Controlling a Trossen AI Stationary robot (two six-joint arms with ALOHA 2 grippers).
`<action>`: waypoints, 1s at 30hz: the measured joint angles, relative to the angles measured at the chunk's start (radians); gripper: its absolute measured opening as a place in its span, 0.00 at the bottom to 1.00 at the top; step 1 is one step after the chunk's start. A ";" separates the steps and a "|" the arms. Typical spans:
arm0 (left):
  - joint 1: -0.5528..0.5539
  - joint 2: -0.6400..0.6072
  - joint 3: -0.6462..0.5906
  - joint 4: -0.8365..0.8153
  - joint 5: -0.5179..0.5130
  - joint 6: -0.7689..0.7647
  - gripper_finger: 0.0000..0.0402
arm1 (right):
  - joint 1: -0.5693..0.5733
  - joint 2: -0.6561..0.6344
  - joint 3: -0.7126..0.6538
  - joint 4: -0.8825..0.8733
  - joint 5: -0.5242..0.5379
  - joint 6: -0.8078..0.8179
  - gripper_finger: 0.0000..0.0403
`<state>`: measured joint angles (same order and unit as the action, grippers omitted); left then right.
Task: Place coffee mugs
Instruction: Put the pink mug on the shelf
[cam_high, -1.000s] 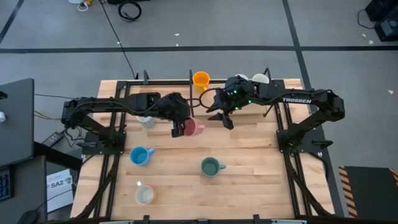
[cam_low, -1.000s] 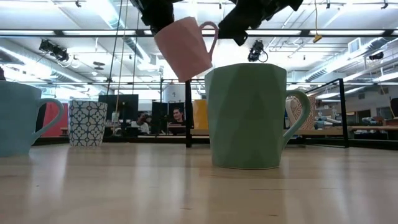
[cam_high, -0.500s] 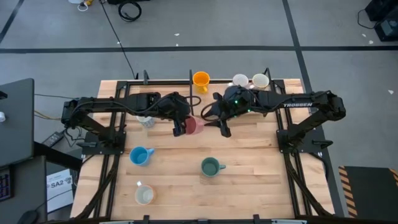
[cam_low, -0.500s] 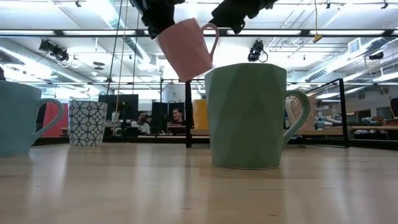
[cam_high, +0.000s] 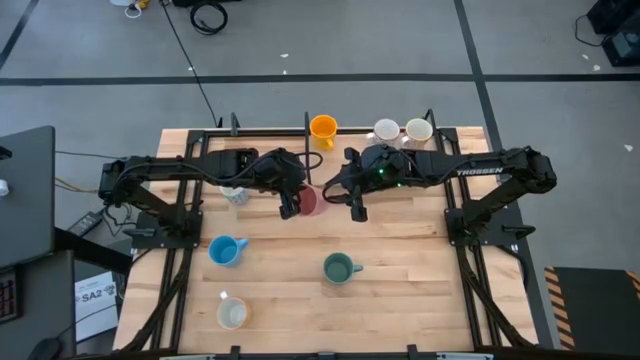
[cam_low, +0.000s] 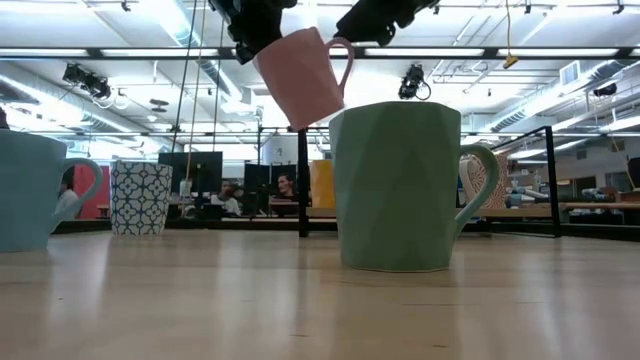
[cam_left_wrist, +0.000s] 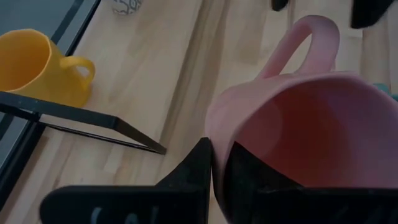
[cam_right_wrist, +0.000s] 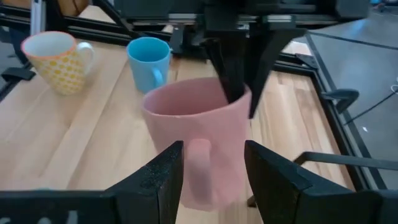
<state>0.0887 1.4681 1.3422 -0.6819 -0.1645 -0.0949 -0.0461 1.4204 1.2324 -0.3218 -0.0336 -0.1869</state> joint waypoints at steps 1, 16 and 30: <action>0.000 0.000 0.000 0.002 0.000 0.000 0.08 | 0.002 0.000 0.000 0.000 0.000 0.000 0.44; 0.000 0.000 0.000 0.021 0.000 0.000 0.08 | 0.004 0.001 -0.089 0.154 0.008 0.000 0.44; 0.000 0.000 0.000 0.028 0.000 0.000 0.08 | 0.004 0.001 -0.114 0.193 0.007 0.000 0.34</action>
<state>0.0887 1.4681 1.3422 -0.6540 -0.1646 -0.0952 -0.0422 1.4212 1.1187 -0.1284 -0.0261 -0.1865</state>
